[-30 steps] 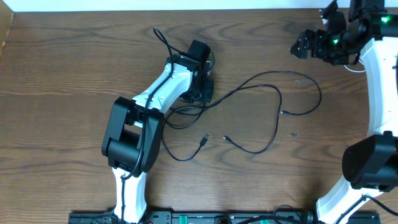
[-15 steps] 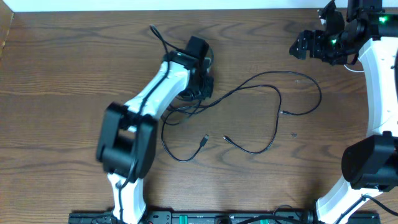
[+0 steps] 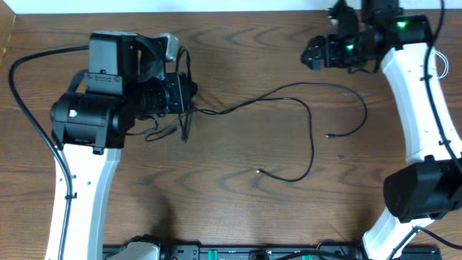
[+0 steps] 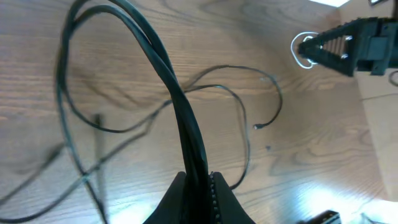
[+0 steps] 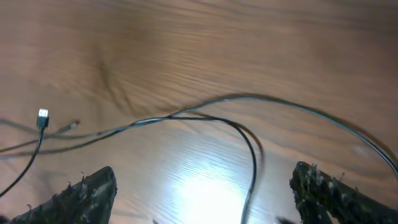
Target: Untangle cables
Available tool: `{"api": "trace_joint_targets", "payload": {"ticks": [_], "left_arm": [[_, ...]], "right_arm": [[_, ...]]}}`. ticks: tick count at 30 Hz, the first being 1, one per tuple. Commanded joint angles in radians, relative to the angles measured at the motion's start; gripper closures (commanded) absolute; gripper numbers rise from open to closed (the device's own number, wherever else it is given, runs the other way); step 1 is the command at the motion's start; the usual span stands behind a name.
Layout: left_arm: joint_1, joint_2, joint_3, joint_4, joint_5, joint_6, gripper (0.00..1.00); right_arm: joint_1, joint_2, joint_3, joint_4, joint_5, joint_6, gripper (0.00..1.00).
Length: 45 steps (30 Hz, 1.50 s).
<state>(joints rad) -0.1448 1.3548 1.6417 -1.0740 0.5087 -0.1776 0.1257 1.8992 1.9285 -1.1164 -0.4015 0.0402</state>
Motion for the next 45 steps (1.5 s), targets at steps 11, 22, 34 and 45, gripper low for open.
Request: {"api": "trace_joint_targets", "payload": {"ticks": [11,22,34,45], "left_arm": [[0.018,-0.017,-0.005,0.021,0.204,-0.023,0.93],[0.018,-0.062,-0.005,0.048,0.217,-0.172,0.92],[0.018,-0.063,-0.005,0.202,0.217,-0.397,0.93],[0.018,-0.063,-0.005,0.202,0.245,-0.496,0.93]], "right_arm": [[0.251,0.106,-0.014,0.126,-0.039,0.056,0.16],[0.337,0.173,-0.014,0.223,-0.116,0.046,0.22],[0.346,0.174,-0.014,0.068,-0.393,-0.596,0.32],[0.398,0.245,-0.014,0.029,-0.460,-0.747,0.28]]}}
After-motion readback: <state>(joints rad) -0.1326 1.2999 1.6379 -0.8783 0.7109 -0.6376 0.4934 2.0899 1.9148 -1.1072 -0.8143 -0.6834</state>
